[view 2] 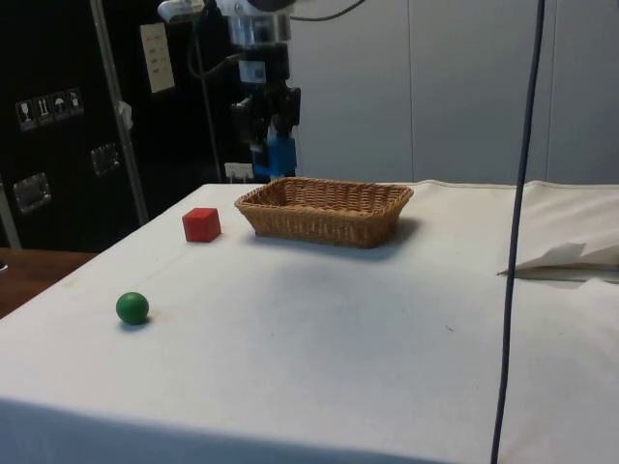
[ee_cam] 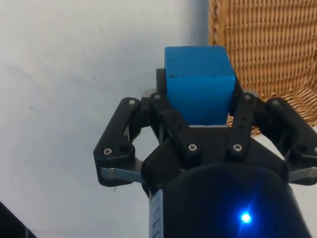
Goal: Place all non-red objects into the basket.
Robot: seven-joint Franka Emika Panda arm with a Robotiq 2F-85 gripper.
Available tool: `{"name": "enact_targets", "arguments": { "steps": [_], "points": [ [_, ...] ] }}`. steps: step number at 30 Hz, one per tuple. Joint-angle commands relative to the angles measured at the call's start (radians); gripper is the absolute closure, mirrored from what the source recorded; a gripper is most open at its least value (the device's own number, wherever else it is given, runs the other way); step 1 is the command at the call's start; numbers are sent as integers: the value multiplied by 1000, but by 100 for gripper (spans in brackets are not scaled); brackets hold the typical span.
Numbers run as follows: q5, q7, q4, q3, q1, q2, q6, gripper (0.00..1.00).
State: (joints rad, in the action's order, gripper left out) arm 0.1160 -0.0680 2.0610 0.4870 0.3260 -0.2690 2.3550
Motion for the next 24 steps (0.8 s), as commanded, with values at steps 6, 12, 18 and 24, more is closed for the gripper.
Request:
{"name": "enact_targets", "arguments": {
  "steps": [6, 12, 18, 24],
  "points": [
    [37, 56, -38, 18, -21, -31, -12, 97],
    [63, 100, -56, 43, -29, -52, -11, 97],
    [96, 148, -68, 65, -40, -74, -8, 97],
    [149, 215, -83, 94, -52, -109, -5, 97]
  ]
}}
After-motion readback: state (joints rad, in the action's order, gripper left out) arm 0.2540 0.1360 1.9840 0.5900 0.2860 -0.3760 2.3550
